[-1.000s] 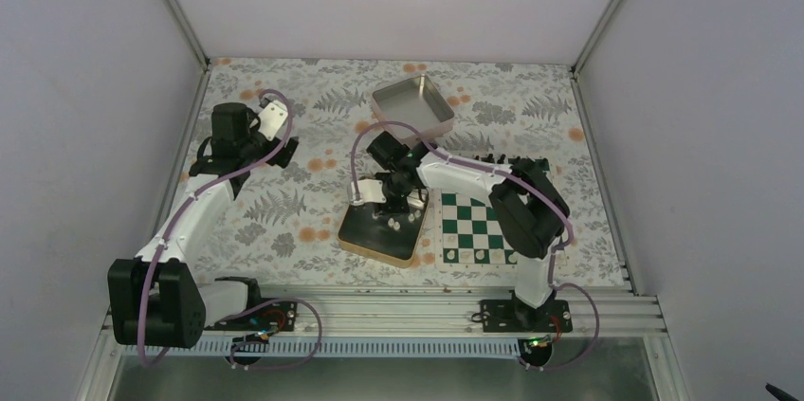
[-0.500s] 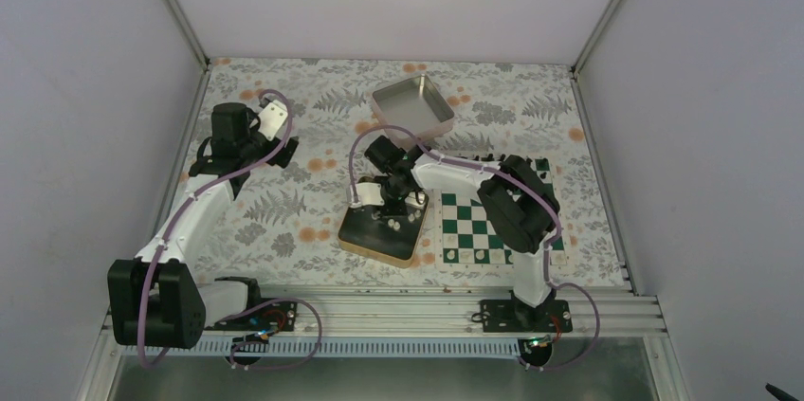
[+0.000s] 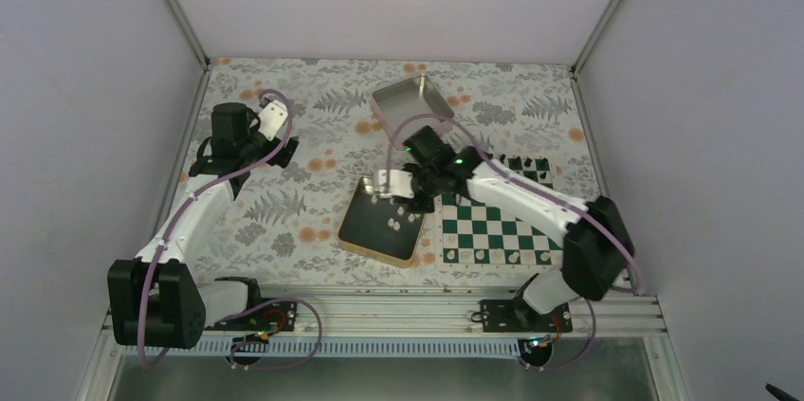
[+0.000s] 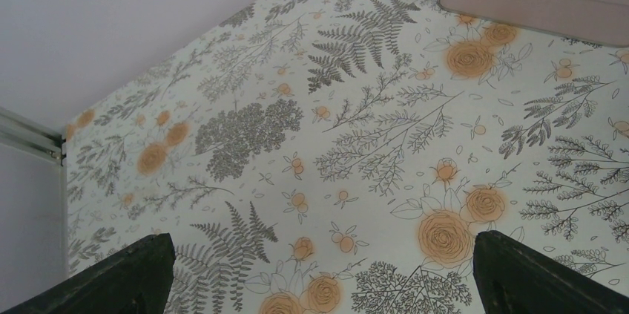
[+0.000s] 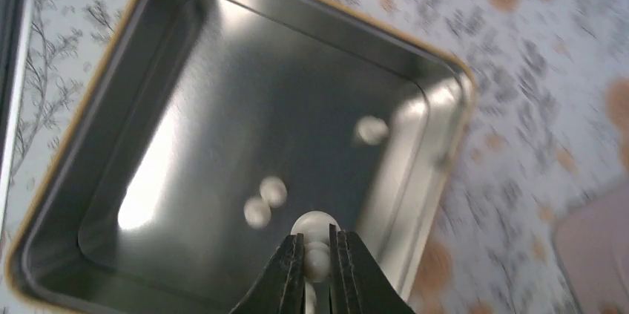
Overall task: Set up the chess pieces on the board
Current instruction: Pick up the chess piece from the storage box, then place the chess piece on the chessboard.
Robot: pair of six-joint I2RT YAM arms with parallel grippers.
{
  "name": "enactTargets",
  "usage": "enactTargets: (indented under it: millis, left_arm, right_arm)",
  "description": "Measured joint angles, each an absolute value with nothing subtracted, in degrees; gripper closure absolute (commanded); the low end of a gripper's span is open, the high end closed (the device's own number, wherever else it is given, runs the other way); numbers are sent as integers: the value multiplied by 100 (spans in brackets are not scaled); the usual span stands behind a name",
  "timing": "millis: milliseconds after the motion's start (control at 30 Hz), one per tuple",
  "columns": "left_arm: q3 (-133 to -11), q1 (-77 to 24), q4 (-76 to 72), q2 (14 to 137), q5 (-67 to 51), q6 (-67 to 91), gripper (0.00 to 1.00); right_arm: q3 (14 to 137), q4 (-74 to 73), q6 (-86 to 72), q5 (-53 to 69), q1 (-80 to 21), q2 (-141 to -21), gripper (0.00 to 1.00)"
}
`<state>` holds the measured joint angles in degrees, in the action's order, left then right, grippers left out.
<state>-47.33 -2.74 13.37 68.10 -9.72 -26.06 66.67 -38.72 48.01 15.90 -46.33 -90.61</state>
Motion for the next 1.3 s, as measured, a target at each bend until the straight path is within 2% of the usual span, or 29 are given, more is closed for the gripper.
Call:
enactTargets:
  millis: [200,433,867,1300]
  left_arm:
    - [-4733,-274,1339,6807,-974,-2606,0]
    - [-4733,-279,1343,6807,-991,-2606,0]
    - [-4733,-301,1345,6807,-991,-2604,0]
    - [-4733,-301,1385,6807,-991,-2606,0]
  right_arm:
    - [5647,-4071,4810,1514,-3465,-7684,95]
    - [4644,-4484,5124,1446,-2397,-6893,95]
    - [3406,-4108,5352,1555,-2265,-7089,95]
    - [3286,-3850,5374,1597,-2239,-7201,93]
